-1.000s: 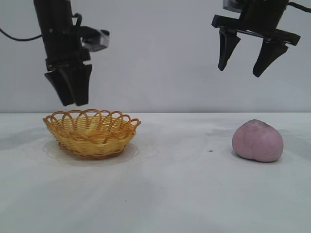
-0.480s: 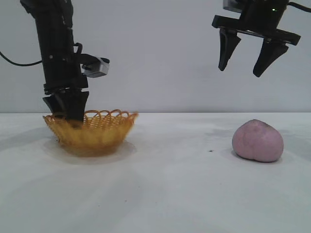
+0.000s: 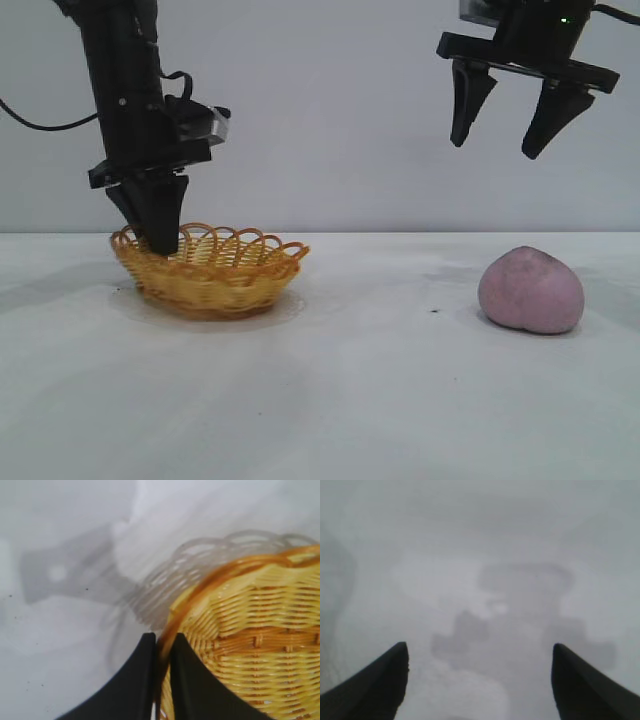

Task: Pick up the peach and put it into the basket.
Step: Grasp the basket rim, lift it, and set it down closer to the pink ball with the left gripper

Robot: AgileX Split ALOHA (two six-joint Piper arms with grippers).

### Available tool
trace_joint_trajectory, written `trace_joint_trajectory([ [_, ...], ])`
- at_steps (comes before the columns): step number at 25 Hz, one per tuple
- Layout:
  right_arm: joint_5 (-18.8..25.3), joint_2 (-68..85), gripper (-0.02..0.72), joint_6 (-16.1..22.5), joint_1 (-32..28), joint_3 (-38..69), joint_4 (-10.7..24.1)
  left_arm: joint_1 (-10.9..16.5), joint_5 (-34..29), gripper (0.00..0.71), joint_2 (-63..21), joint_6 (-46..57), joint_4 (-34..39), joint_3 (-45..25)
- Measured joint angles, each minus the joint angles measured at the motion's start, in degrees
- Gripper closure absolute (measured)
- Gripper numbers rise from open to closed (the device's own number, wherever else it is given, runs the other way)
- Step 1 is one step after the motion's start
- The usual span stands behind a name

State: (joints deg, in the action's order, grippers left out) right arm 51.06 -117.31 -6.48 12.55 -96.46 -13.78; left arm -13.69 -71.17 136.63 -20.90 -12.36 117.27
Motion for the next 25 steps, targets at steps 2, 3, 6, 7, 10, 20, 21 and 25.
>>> trace_joint_trajectory([
  [2,0.02,0.00,0.195,0.00,0.00,0.00,0.13,0.00,0.26,0.710,-1.70,4.41,0.00,0.00],
  [3,0.13,0.00,0.195,0.00,0.00,0.00,0.24,0.00,0.48,0.710,-2.62,6.64,-0.03,0.00],
  [6,0.24,0.00,0.195,0.00,0.00,0.00,0.24,0.00,0.93,0.710,-5.21,12.36,-0.26,-0.28],
  [7,0.24,0.00,0.195,0.00,0.00,0.00,0.24,0.00,0.93,0.710,-6.09,13.98,-0.49,-1.00],
  [10,0.24,0.00,0.195,0.00,0.00,0.00,0.24,0.00,1.05,0.710,-9.45,16.72,-2.14,-5.13],
  [20,0.24,0.00,0.195,0.00,0.00,0.00,0.35,-1.17,9.55,0.710,-18.83,17.58,-15.47,-28.56],
  [21,0.24,0.00,0.195,0.00,0.00,0.00,0.35,-1.56,11.59,0.710,-19.10,17.30,-17.07,-30.69],
  [25,0.24,0.00,0.195,0.00,0.00,0.00,0.35,-3.64,19.87,0.710,-19.18,15.70,-21.12,-36.45],
])
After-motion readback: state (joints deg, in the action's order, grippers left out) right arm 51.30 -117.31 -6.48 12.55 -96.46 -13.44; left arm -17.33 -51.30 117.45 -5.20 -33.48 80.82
